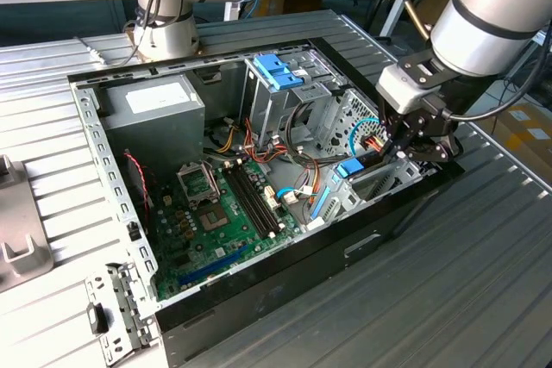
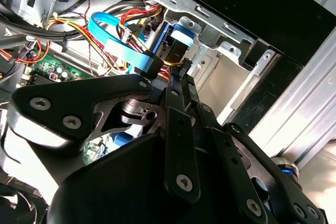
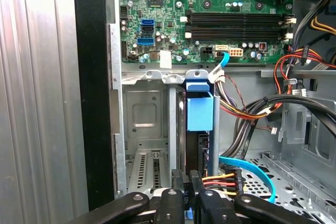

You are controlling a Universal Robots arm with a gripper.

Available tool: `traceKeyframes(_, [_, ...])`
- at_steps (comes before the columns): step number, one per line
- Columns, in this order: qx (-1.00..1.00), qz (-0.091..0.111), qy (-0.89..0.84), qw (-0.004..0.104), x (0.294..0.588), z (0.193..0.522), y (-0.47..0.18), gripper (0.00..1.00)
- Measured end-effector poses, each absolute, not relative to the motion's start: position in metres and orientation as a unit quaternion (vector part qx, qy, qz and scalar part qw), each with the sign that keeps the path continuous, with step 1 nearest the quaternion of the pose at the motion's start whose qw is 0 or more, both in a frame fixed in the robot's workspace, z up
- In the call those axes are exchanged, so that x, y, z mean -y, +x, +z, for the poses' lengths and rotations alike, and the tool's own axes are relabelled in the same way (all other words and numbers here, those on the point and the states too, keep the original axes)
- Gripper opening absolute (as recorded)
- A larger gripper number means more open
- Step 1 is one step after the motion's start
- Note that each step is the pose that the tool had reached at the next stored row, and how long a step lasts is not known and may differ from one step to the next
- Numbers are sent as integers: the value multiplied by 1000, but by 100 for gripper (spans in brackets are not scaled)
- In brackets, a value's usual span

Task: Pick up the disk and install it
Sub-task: 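Insert the first disk wire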

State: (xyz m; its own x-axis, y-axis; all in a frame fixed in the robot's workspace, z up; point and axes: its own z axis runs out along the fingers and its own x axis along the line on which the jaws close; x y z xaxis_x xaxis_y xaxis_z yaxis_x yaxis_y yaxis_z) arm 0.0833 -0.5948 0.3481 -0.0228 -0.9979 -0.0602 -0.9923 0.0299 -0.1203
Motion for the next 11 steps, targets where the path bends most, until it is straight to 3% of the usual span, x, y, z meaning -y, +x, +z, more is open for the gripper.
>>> traceKeyframes(8, [-715, -22, -696, 64, 590, 347, 83, 17])
traceKeyframes(11, [-714, -22, -697, 64, 576, 344, 84, 17])
